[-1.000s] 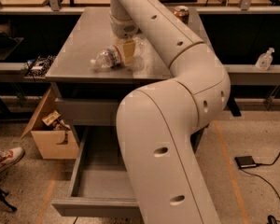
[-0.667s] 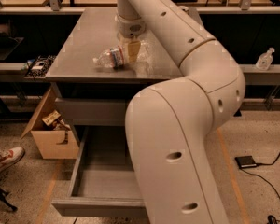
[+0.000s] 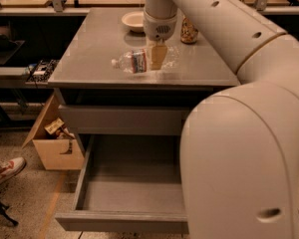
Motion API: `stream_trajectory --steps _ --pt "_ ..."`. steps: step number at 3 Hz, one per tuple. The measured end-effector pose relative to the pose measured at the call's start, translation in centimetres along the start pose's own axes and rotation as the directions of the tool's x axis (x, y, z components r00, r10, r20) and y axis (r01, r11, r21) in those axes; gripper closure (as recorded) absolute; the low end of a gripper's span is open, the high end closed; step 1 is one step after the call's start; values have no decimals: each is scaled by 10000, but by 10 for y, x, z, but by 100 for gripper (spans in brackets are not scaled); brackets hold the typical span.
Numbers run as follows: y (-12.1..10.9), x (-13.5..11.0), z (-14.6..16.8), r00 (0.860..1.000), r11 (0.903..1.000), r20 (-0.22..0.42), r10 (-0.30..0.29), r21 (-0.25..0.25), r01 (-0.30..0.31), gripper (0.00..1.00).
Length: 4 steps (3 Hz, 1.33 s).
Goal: Place water bottle into middle drawer
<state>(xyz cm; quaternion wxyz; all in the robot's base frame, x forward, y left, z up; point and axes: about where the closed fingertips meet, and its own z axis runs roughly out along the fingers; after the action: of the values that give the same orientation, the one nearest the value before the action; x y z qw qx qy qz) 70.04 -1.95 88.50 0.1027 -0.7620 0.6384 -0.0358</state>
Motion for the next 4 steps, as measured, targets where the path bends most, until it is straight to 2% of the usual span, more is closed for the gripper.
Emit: stream_trajectory --steps 1,2,3,4 --pt "55 -7 -7 9962 9949 367 785 -665 -760 100" --pt "68 -9 12 9966 9922 237 788 -984 -761 100" --pt "66 -9 14 9964 9925 262 801 -950 -773 100" --pt "84 -4 23 9947 9904 276 988 -994 -956 100"
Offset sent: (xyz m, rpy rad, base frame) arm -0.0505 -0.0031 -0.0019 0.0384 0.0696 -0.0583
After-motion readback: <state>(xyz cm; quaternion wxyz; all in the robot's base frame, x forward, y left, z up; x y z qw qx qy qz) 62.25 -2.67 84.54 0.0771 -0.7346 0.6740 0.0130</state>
